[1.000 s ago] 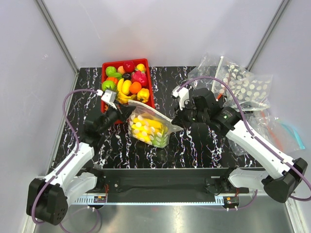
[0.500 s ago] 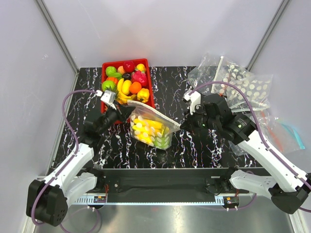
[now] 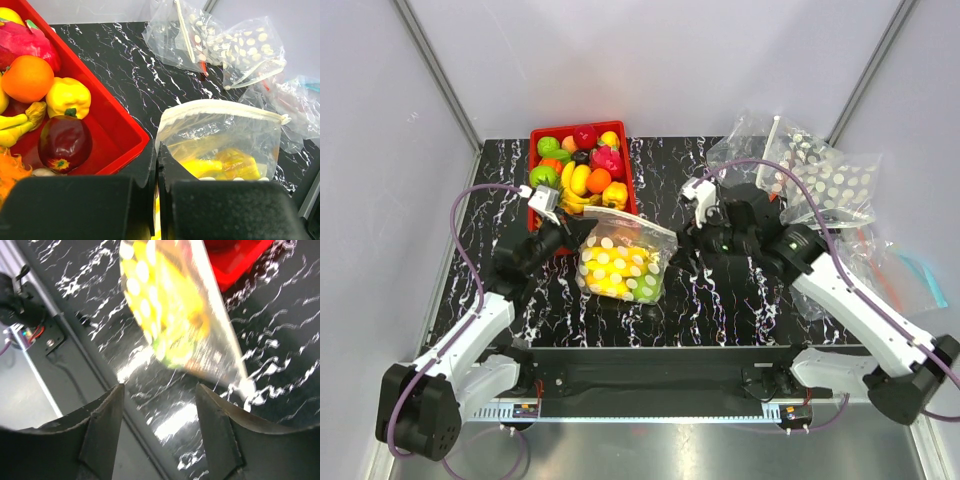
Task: Place the food in the zip-top bag and seal the zipper
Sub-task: Place the zipper food storage bag at the center of the board.
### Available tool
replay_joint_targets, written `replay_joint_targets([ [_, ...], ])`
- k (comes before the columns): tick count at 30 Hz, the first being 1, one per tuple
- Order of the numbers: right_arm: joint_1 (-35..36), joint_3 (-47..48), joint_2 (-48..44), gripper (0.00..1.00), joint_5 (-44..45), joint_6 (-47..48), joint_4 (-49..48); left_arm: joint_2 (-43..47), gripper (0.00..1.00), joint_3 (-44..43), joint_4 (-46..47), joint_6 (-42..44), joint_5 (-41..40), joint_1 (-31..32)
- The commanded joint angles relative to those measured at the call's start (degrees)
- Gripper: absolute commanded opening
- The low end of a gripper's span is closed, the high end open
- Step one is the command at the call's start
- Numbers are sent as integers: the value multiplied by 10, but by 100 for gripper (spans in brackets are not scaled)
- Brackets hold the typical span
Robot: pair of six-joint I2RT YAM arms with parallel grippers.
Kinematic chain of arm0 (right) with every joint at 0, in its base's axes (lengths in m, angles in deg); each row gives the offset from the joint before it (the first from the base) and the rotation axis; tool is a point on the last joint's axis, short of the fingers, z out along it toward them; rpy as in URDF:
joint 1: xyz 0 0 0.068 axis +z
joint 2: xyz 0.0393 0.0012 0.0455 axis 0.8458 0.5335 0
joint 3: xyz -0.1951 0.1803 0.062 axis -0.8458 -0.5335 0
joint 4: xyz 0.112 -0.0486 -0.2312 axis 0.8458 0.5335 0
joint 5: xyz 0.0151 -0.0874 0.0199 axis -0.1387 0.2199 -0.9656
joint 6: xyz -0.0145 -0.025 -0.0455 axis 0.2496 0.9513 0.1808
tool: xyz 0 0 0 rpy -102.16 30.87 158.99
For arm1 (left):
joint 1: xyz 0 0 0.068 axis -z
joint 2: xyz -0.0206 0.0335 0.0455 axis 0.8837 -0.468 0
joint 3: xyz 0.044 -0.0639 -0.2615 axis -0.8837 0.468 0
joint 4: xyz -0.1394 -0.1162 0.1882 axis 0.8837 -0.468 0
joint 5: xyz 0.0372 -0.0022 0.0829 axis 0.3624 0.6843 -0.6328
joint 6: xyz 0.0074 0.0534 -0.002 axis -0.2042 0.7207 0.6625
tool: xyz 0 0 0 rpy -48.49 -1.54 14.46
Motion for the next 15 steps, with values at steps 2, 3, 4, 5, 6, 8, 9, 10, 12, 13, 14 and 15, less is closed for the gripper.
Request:
replay_joint_targets([
  [2, -1, 51, 63, 67, 9, 45, -61, 7, 0, -4, 45, 21, 10, 7],
  [3, -1, 65, 74, 67, 11, 51, -63, 10, 0, -4, 44, 25, 9, 10],
  [4, -1, 70, 93, 75, 18, 60, -70, 11, 0, -3, 44, 28, 9, 12],
  [5, -1, 75, 101, 91, 18, 63, -75, 11, 0, -3, 44, 30, 8, 13],
  [6, -1, 84, 109, 99, 16, 68, -77, 13, 0, -4, 42, 33, 9, 15],
  [8, -1, 94, 130, 100, 18, 79, -85, 11, 0, -4, 43, 36, 9, 18],
  [9, -1, 104, 137, 100, 21, 81, -86, 9, 0, -5, 43, 36, 10, 19],
  [10, -1, 109, 152, 100, 27, 86, -90, 8, 0, -6, 44, 35, 13, 19],
  [12, -2, 125, 177, 100, 20, 95, -87, 7, 0, -9, 47, 31, 18, 21],
  [13, -2, 130, 186, 100, 18, 96, -88, 7, 0, -9, 48, 30, 18, 23],
  [14, -1, 137, 193, 99, 17, 99, -88, 7, 0, -8, 49, 30, 20, 24],
  [15, -1, 138, 201, 98, 16, 101, -89, 7, 0, -9, 49, 29, 20, 24],
])
